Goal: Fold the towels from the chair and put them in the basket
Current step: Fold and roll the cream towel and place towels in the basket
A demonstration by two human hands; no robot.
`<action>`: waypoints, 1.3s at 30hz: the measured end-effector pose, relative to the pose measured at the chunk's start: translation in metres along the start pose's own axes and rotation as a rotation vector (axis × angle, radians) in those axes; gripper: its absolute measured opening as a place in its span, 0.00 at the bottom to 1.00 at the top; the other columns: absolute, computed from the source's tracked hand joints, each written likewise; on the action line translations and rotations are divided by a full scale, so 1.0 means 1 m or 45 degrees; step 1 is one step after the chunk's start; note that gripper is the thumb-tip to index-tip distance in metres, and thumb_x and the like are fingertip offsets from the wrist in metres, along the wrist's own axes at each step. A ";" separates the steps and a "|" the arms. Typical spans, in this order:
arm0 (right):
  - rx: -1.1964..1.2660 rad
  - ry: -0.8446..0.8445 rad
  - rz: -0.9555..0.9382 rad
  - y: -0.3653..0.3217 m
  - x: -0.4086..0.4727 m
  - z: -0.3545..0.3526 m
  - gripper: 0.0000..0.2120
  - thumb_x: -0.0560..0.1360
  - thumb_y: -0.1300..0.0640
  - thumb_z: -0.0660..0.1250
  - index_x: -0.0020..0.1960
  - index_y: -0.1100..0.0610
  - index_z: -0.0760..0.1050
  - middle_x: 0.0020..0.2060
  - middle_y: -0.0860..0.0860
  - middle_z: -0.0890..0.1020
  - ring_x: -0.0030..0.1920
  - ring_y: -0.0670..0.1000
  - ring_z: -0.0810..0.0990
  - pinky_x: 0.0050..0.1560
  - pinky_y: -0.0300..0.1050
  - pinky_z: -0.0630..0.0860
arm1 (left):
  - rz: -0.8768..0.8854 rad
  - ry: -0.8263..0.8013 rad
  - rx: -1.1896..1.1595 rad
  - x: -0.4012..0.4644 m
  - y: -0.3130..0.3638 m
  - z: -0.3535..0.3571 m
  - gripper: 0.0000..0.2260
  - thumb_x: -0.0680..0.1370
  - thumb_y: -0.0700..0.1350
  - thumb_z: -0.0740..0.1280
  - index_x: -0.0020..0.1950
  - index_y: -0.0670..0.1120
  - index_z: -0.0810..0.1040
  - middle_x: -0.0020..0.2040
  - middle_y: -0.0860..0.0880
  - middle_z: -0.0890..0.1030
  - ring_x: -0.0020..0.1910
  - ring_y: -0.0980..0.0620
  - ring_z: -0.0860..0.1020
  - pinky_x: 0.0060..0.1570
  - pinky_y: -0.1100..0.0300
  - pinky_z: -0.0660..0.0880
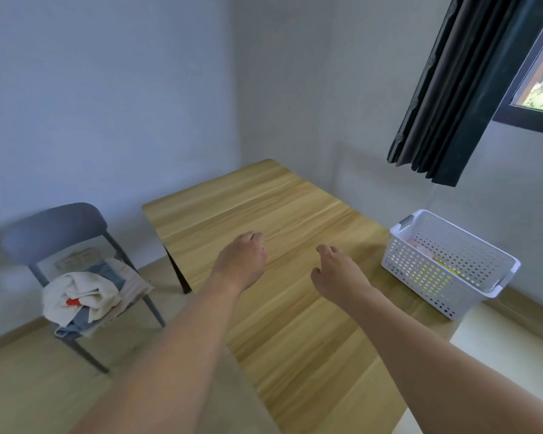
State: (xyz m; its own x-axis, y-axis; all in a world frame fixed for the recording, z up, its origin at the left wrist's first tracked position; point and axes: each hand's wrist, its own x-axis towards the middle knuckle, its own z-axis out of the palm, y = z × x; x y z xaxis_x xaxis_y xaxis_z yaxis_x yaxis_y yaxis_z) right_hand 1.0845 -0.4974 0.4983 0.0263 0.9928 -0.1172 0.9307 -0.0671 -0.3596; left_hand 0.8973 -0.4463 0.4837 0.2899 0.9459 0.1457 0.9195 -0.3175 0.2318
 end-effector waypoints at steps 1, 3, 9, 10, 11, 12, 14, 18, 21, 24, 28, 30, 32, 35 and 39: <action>0.001 -0.004 0.004 -0.008 -0.002 0.002 0.20 0.78 0.59 0.55 0.69 0.60 0.63 0.64 0.55 0.70 0.61 0.57 0.71 0.56 0.49 0.72 | 0.009 0.005 0.024 -0.004 -0.009 -0.004 0.16 0.82 0.44 0.55 0.69 0.42 0.68 0.68 0.43 0.72 0.67 0.45 0.70 0.60 0.51 0.70; -0.009 -0.012 -0.006 -0.024 -0.004 0.007 0.19 0.78 0.59 0.55 0.69 0.60 0.63 0.65 0.56 0.70 0.62 0.57 0.71 0.56 0.49 0.72 | 0.040 -0.006 0.096 -0.014 -0.028 -0.011 0.17 0.82 0.43 0.54 0.71 0.41 0.66 0.70 0.44 0.70 0.69 0.46 0.68 0.61 0.52 0.70; -0.038 0.031 -0.016 -0.096 -0.013 0.032 0.20 0.78 0.59 0.56 0.69 0.60 0.63 0.66 0.57 0.70 0.64 0.57 0.70 0.60 0.49 0.70 | 0.102 0.012 0.155 -0.042 -0.101 -0.028 0.17 0.82 0.40 0.54 0.71 0.41 0.65 0.70 0.43 0.70 0.69 0.46 0.68 0.63 0.53 0.71; -0.039 0.046 -0.018 -0.114 -0.014 0.039 0.20 0.78 0.59 0.56 0.69 0.60 0.64 0.66 0.57 0.70 0.64 0.57 0.71 0.60 0.49 0.70 | 0.110 0.032 0.166 -0.045 -0.118 -0.031 0.17 0.82 0.40 0.54 0.71 0.41 0.66 0.70 0.43 0.70 0.68 0.46 0.69 0.61 0.53 0.72; -0.033 0.061 -0.014 -0.133 -0.014 0.045 0.19 0.78 0.59 0.56 0.69 0.61 0.64 0.65 0.57 0.70 0.64 0.57 0.71 0.59 0.49 0.70 | 0.119 0.044 0.173 -0.048 -0.134 -0.036 0.16 0.82 0.40 0.55 0.70 0.41 0.66 0.69 0.43 0.71 0.67 0.46 0.70 0.60 0.54 0.72; -0.025 0.070 -0.008 -0.153 -0.014 0.052 0.19 0.78 0.59 0.56 0.68 0.61 0.64 0.65 0.57 0.70 0.64 0.57 0.71 0.59 0.49 0.70 | 0.136 0.050 0.184 -0.052 -0.152 -0.040 0.16 0.82 0.39 0.55 0.69 0.41 0.67 0.69 0.43 0.71 0.66 0.46 0.70 0.58 0.55 0.72; -0.031 0.061 0.003 -0.196 -0.014 0.068 0.19 0.78 0.59 0.56 0.69 0.61 0.64 0.65 0.57 0.70 0.64 0.57 0.71 0.59 0.48 0.69 | 0.184 0.032 0.238 -0.062 -0.191 -0.048 0.15 0.81 0.39 0.55 0.68 0.41 0.68 0.68 0.43 0.71 0.64 0.46 0.72 0.53 0.56 0.73; -0.041 0.025 0.025 -0.271 -0.015 0.094 0.20 0.78 0.59 0.56 0.69 0.62 0.63 0.65 0.58 0.70 0.65 0.58 0.70 0.62 0.48 0.69 | 0.214 -0.035 0.260 -0.078 -0.265 -0.064 0.14 0.80 0.38 0.55 0.65 0.41 0.69 0.65 0.43 0.73 0.63 0.45 0.73 0.54 0.52 0.76; -0.045 0.026 0.058 -0.305 -0.015 0.104 0.20 0.78 0.60 0.56 0.68 0.62 0.64 0.64 0.58 0.71 0.64 0.57 0.70 0.61 0.48 0.68 | 0.228 -0.046 0.241 -0.082 -0.304 -0.080 0.13 0.80 0.38 0.56 0.64 0.41 0.70 0.63 0.43 0.74 0.61 0.46 0.73 0.53 0.51 0.77; -0.035 0.036 0.075 -0.329 -0.007 0.114 0.20 0.77 0.60 0.56 0.68 0.62 0.64 0.64 0.58 0.71 0.64 0.58 0.70 0.61 0.49 0.69 | 0.135 0.017 0.151 -0.087 -0.335 -0.099 0.14 0.81 0.38 0.55 0.66 0.41 0.69 0.66 0.44 0.73 0.64 0.45 0.72 0.55 0.52 0.75; 0.018 0.031 0.053 -0.379 0.009 0.139 0.20 0.76 0.60 0.56 0.68 0.62 0.65 0.64 0.57 0.71 0.64 0.58 0.70 0.60 0.50 0.70 | 0.116 0.050 0.152 -0.105 -0.391 -0.112 0.13 0.81 0.40 0.55 0.65 0.42 0.70 0.64 0.45 0.74 0.60 0.47 0.73 0.52 0.54 0.75; 0.025 0.014 0.043 -0.415 0.018 0.156 0.20 0.76 0.61 0.56 0.67 0.61 0.66 0.63 0.56 0.72 0.62 0.57 0.71 0.57 0.49 0.70 | 0.115 0.025 0.152 -0.110 -0.429 -0.117 0.13 0.82 0.41 0.54 0.65 0.42 0.70 0.63 0.45 0.75 0.60 0.47 0.74 0.52 0.54 0.74; 0.020 0.018 0.018 -0.458 0.032 0.175 0.19 0.76 0.61 0.57 0.66 0.61 0.67 0.62 0.57 0.73 0.61 0.57 0.72 0.57 0.48 0.70 | 0.099 0.029 0.154 -0.111 -0.478 -0.123 0.13 0.82 0.43 0.54 0.65 0.42 0.70 0.63 0.45 0.75 0.60 0.46 0.74 0.54 0.53 0.76; 0.031 0.015 0.015 -0.528 0.053 0.203 0.18 0.75 0.61 0.57 0.64 0.62 0.67 0.60 0.57 0.73 0.59 0.58 0.73 0.55 0.47 0.69 | 0.083 -0.009 0.118 -0.107 -0.555 -0.132 0.12 0.81 0.42 0.55 0.63 0.42 0.70 0.61 0.44 0.75 0.58 0.45 0.75 0.54 0.51 0.76; 0.038 -0.029 0.012 -0.604 0.074 0.230 0.20 0.76 0.60 0.57 0.67 0.62 0.66 0.63 0.57 0.72 0.62 0.58 0.72 0.60 0.49 0.70 | 0.066 -0.045 0.084 -0.103 -0.641 -0.140 0.10 0.81 0.40 0.56 0.60 0.42 0.71 0.61 0.45 0.76 0.57 0.46 0.75 0.56 0.55 0.75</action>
State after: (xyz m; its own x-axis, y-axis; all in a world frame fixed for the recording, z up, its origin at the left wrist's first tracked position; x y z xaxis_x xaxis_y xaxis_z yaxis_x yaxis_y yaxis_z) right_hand 0.4405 -0.4066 0.4934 0.0263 0.9895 -0.1418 0.9191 -0.0797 -0.3858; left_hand 0.2409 -0.3497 0.4553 0.3460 0.9303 0.1214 0.9180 -0.3624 0.1609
